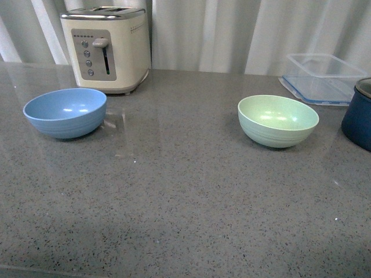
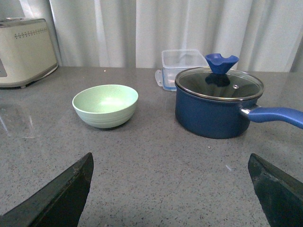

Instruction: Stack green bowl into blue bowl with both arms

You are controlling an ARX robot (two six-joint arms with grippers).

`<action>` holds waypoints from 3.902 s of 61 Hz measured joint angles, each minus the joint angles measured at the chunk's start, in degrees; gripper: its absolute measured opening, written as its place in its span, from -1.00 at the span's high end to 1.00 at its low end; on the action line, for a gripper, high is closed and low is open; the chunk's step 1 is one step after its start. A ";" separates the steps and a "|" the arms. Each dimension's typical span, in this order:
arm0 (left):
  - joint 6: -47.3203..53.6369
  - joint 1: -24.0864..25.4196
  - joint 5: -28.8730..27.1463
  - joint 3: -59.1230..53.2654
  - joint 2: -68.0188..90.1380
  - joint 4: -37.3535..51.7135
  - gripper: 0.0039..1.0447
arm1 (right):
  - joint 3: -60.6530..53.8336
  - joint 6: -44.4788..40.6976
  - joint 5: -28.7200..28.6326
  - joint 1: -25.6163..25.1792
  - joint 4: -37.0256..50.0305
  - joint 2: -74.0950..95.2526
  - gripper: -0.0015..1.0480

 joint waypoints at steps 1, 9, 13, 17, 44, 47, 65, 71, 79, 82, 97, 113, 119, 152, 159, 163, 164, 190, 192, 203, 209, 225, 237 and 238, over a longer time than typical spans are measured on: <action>-0.35 0.33 0.09 0.70 1.60 -0.24 -0.88 | 0.00 -0.02 -0.04 0.00 0.00 0.00 -0.81; -1.75 3.58 3.87 6.60 8.74 0.33 -0.88 | 0.00 -0.02 -0.13 0.00 0.00 0.02 -0.81; -1.75 4.98 5.97 10.47 12.20 0.76 -0.88 | 0.00 -0.02 -0.13 0.00 0.00 0.00 -0.81; -1.64 6.16 8.11 14.12 15.93 1.31 -0.88 | 0.00 -0.02 -0.13 0.00 0.00 0.00 -0.81; -10.32 12.09 22.01 40.59 50.64 0.70 -0.88 | 0.00 -0.02 -0.11 0.00 0.00 0.00 -0.81; -11.82 12.17 22.93 43.06 54.38 0.28 -0.88 | 0.00 -0.02 -0.11 0.00 0.00 0.00 -0.81; -17.42 11.08 24.74 54.97 71.76 -1.40 -0.88 | 0.00 -0.02 -0.11 -0.02 0.00 0.00 -0.81; -18.43 10.38 24.59 58.47 76.67 -1.81 -0.88 | 0.00 -0.02 -0.11 0.00 0.00 0.00 -0.81; -19.32 9.33 23.10 62.20 81.66 -2.40 -0.88 | 0.00 -0.02 -0.11 0.00 0.00 0.00 -0.81; -19.56 8.90 22.51 63.60 83.47 -2.73 -0.88 | 0.00 -0.02 -0.11 0.00 0.00 0.00 -0.81; -21.20 7.76 21.64 69.05 91.03 -3.91 -0.88 | 0.00 -0.02 -0.11 -0.02 0.00 0.00 -0.81; -23.06 8.44 20.57 71.80 96.91 -4.42 -0.88 | 0.00 -0.02 -0.11 0.00 0.00 0.00 -0.81; -23.12 8.81 20.46 73.26 98.57 -4.46 -0.88 | 0.00 -0.02 -0.11 0.00 0.00 0.00 -0.81; -23.80 8.92 20.28 77.81 102.88 -7.30 0.73 | 0.00 0.00 -0.11 0.00 0.00 0.00 -0.81; -24.09 9.01 21.92 77.55 102.51 -7.28 0.94 | 0.00 0.00 -0.11 0.00 0.00 0.00 -0.81; -24.26 9.01 22.73 76.87 101.63 -7.23 0.94 | 0.00 -0.02 -0.11 0.00 0.00 0.00 -0.81; -24.24 8.98 22.80 76.74 101.37 -7.17 0.94 | 0.00 0.00 -0.11 0.00 0.00 0.00 -0.81; -24.61 -1.64 19.89 77.55 93.74 -7.13 0.94 | 0.00 -0.02 -0.11 0.00 0.00 0.00 -0.81; -24.65 -2.75 19.71 78.16 94.09 -7.13 0.94 | 0.00 -0.02 -0.11 0.00 0.00 0.00 -0.81; -25.27 -6.47 19.39 82.42 97.61 -7.23 0.94 | 0.00 -0.02 -0.11 -0.02 0.00 0.00 -0.81; -25.77 -7.39 19.15 85.15 100.78 -8.07 0.94 | 0.00 -0.02 -0.11 0.00 0.00 0.00 -0.81; -26.77 -9.99 18.99 91.21 108.67 -10.91 0.94 | 0.00 -0.02 -0.11 -0.02 0.00 0.00 -0.81; -27.10 -11.63 18.93 95.27 111.56 -12.76 0.94 | 0.00 -0.02 -0.11 0.00 0.00 0.00 -0.81; -27.10 -11.78 18.62 95.51 111.82 -12.98 0.94 | 0.00 -0.02 -0.11 0.00 0.00 0.00 -0.81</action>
